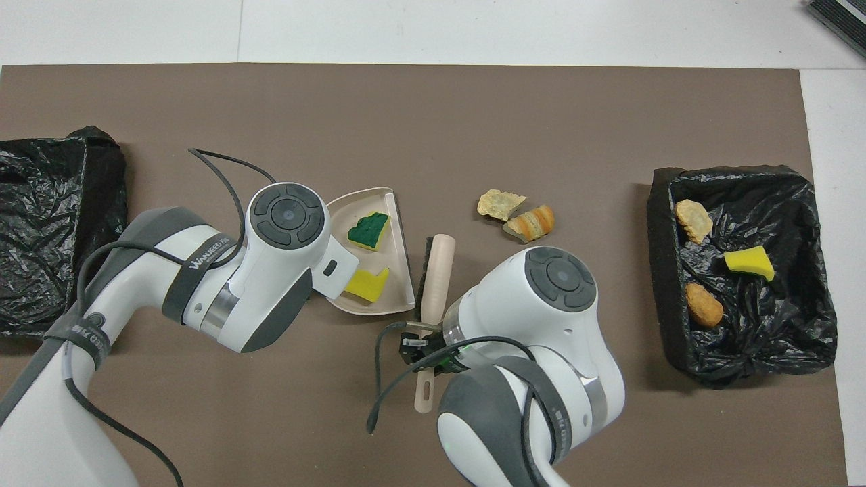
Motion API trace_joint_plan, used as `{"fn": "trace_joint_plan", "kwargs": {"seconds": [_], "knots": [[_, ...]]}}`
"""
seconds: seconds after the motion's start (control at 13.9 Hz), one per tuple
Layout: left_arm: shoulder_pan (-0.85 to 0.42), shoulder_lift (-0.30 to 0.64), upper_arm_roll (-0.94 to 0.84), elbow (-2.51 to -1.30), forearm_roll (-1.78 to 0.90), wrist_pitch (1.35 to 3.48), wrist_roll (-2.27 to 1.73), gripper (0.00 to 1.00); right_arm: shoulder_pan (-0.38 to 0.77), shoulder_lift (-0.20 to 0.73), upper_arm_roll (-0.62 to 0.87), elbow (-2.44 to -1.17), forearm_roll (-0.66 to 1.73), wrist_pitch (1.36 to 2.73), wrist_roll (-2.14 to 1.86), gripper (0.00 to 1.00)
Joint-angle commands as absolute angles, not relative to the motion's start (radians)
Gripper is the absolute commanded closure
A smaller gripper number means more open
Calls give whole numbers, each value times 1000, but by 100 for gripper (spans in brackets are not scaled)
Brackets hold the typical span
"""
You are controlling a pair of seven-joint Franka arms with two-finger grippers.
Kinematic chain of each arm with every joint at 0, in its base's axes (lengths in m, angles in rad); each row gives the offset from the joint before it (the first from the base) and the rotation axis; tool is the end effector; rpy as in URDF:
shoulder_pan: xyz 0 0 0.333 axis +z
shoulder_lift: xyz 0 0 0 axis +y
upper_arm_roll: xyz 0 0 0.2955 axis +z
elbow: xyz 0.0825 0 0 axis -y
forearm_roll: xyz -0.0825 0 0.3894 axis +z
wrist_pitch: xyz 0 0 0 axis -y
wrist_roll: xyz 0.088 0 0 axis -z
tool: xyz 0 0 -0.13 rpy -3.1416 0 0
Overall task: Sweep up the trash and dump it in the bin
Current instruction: 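Sweep the remaining bread pieces toward the dustpan with the right gripper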
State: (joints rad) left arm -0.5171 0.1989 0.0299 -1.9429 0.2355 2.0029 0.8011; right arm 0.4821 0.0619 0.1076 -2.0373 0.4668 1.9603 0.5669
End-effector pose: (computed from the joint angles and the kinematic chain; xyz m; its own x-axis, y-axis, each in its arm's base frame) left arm 0.5229 -0.2559 0.3264 0.1665 -0.9542 -0.2486 -0.9860 -0.1633 -0.0339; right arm 0.4375 0.3394 0.3653 0.9243 -0.1293 -0.3590 -0.2251 -0.9445 -0.2393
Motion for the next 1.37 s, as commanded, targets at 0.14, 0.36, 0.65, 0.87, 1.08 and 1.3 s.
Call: {"fn": "trace_joint_plan", "kwargs": {"seconds": [0.14, 0.36, 0.65, 0.87, 1.08, 1.3], "knots": [[-512, 172, 31, -1980, 224, 2037, 781, 100, 352, 67, 115, -2029, 139, 1839, 597, 100], [-509, 181, 31, -1965, 225, 2037, 784, 100, 255, 71, 117, -2046, 26, 1836, 511, 100], [-488, 201, 29, -1931, 225, 2022, 792, 100, 158, 84, 117, -2074, -72, 1864, 341, 100], [-495, 290, 29, -1841, 227, 1985, 792, 100, 178, 123, 123, -2074, -66, 1908, 188, 100], [-486, 354, 26, -1723, 201, 1908, 796, 100, 228, 202, 129, -2030, -11, 1950, 178, 100], [-492, 356, 28, -1739, 198, 1905, 796, 100, 288, 239, 127, -1962, 134, 1979, 201, 100]]}}
